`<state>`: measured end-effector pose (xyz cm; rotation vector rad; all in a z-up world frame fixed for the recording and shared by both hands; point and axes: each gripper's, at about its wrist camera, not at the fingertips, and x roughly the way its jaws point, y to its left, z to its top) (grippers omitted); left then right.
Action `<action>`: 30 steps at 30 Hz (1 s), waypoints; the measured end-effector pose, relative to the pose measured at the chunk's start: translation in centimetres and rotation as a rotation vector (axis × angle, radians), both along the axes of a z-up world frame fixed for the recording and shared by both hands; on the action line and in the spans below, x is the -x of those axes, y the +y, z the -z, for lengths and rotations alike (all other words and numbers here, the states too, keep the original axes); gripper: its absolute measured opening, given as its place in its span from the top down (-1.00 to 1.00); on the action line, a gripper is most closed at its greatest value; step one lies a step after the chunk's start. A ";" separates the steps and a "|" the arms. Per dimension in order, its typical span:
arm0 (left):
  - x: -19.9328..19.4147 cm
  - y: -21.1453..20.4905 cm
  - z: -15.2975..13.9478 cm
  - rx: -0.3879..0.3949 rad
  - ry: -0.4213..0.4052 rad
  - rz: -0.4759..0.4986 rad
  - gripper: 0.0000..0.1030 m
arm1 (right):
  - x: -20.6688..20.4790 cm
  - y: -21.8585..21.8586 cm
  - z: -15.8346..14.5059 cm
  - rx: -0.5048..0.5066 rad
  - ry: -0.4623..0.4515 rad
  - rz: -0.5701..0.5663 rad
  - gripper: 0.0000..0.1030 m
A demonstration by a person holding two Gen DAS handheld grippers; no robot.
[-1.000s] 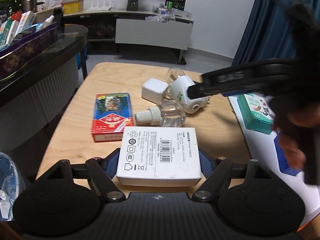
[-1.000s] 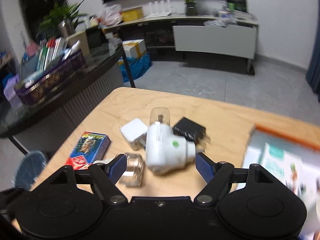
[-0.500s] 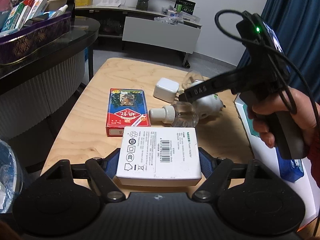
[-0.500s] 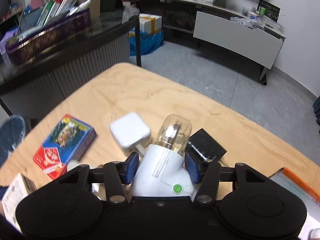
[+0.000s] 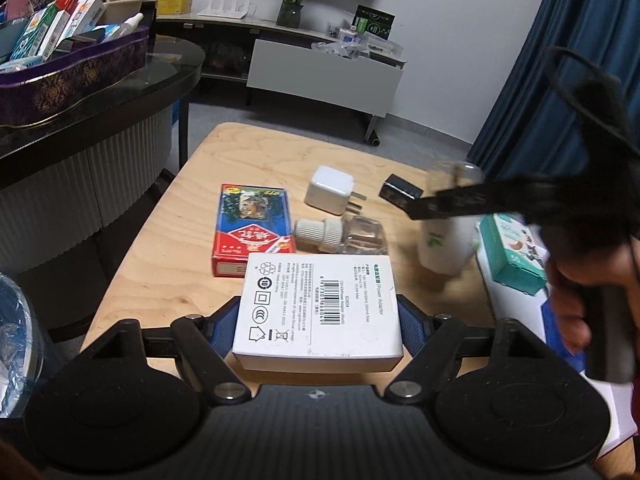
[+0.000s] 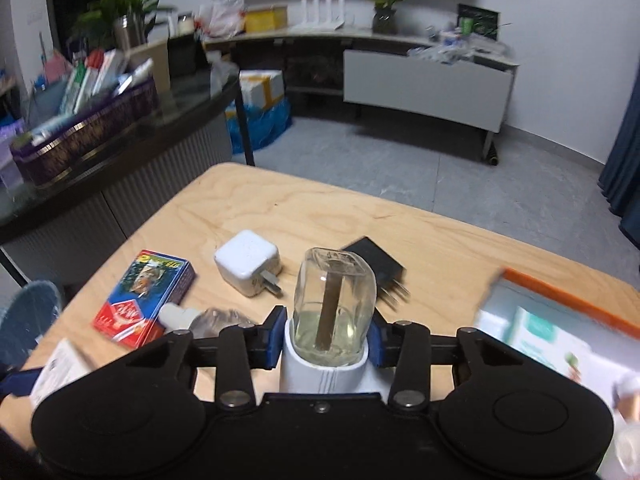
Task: Organize rigid objects
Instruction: 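Carry white product box with left tool while right tool carries diffuser over orange-rimmed box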
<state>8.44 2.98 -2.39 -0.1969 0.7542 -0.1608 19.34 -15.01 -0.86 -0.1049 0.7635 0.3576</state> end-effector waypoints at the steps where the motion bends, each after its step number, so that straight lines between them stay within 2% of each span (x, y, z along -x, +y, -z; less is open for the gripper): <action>1: 0.2 -0.2 -0.2 0.002 -0.004 0.002 -0.53 | 0.8 -0.7 -0.3 -0.016 -0.007 0.014 0.03; 6: 1.0 -1.6 -1.0 0.002 -0.027 0.034 -0.53 | 5.1 -3.7 -2.5 -0.083 -0.050 0.070 0.03; 13: 1.9 -4.5 -2.3 -0.003 -0.070 0.105 -0.53 | 11.6 -7.9 -5.0 -0.120 -0.136 0.184 0.03; 16: 2.3 -6.2 -3.0 -0.036 -0.099 0.153 -0.53 | 14.0 -10.1 -5.6 -0.099 -0.160 0.238 0.03; 23: 2.8 -11.1 -4.4 -0.059 -0.141 0.263 -0.53 | 18.5 -15.2 -5.5 -0.116 -0.190 0.378 0.03; 30: 4.0 -15.1 -3.6 -0.053 -0.130 0.320 -0.53 | 21.7 -17.9 -4.2 -0.125 -0.203 0.446 0.03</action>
